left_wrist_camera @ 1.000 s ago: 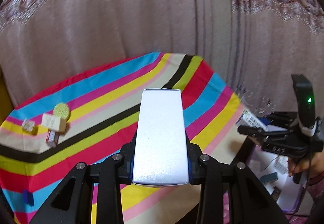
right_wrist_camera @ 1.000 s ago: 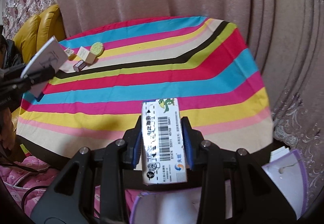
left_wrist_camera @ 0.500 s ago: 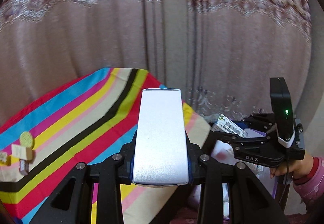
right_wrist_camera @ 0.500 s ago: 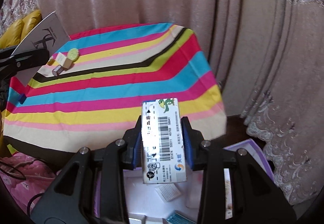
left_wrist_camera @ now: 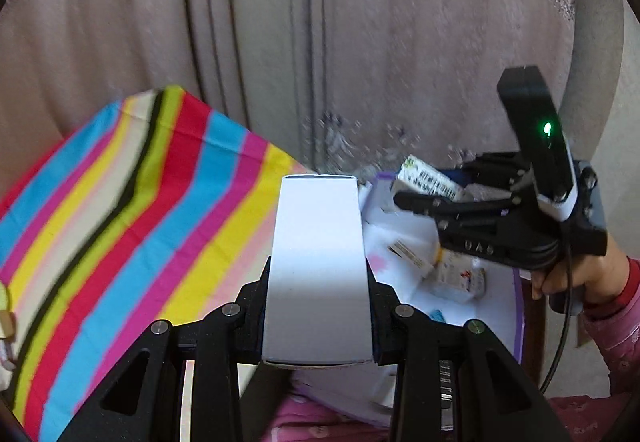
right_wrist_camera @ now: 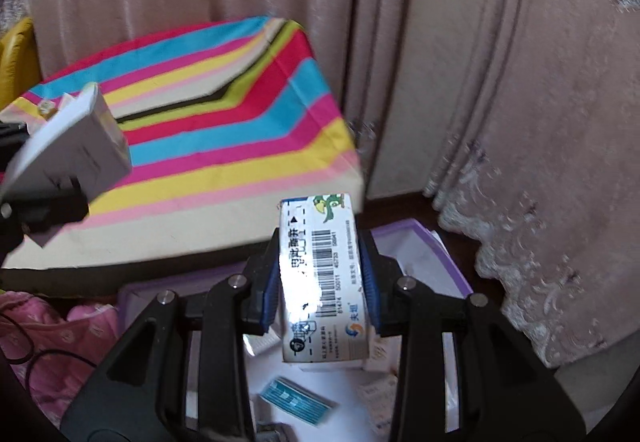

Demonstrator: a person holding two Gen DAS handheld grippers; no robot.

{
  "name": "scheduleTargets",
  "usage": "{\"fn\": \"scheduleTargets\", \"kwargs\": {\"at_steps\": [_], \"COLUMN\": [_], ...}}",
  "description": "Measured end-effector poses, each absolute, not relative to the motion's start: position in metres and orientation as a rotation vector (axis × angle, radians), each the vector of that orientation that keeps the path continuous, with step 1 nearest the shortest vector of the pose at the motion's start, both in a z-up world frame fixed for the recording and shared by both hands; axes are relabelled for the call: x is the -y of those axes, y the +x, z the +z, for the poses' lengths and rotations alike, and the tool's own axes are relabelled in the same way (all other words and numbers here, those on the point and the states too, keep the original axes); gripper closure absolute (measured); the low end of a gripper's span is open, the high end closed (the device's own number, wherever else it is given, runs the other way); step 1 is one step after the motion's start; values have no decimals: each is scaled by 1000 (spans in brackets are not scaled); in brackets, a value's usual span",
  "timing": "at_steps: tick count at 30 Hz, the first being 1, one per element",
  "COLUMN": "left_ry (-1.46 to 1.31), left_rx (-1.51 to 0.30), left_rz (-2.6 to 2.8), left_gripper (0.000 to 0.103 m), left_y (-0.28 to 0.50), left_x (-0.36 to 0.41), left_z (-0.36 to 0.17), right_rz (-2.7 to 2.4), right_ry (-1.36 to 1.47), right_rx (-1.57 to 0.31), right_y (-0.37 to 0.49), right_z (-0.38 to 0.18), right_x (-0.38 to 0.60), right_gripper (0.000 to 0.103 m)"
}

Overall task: Organize objects
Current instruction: 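Carry both boxes to the storage box and release them inside, then move both grippers back over the table toward the remaining items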

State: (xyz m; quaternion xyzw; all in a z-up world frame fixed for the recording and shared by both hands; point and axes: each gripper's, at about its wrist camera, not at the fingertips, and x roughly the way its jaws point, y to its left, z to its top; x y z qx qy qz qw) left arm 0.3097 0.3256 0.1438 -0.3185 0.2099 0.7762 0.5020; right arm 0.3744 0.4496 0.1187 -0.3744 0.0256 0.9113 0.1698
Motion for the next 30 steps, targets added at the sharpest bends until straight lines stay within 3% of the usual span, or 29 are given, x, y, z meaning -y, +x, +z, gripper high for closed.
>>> {"fn": "scheduleTargets", "kwargs": {"at_steps": [12,13,14,15,17,18,19,30], "left_ry": [-853,-861,-872,-884,-884,-879,-876,-968], "left_rx": [-487,-483,-480,-480,-471,-463,-460,-290], "left_rz": [1701,1687,1676,1676,1698,1717,1735,2022], "left_gripper": [65,63,52,34,19,18,18,18], "left_y": [329,330,330,330,330,328,327,254], "left_x": [-348,-349,-350,-349,-343,-340,-338,-264], "left_z": [107,105,104,102,103,105,106,104], "right_rz": [2487,2491,2500,2502,2502,2505,2514,2579], "right_ry": [-1080,-1079,-1085,-1091,-1082,-1069,-1051,-1123], "right_rx": [-176,-200,-230,-240,-240,-237,-235,-86], "right_y": [419,421,422,421,420,419,418,380], "right_z": [114,114,113,112,112,113,115,107], "right_x": [-480,-482,-484,-486,-486,-485,-485,-444], "right_gripper": [64,63,63,59,38,24,21,17]}}
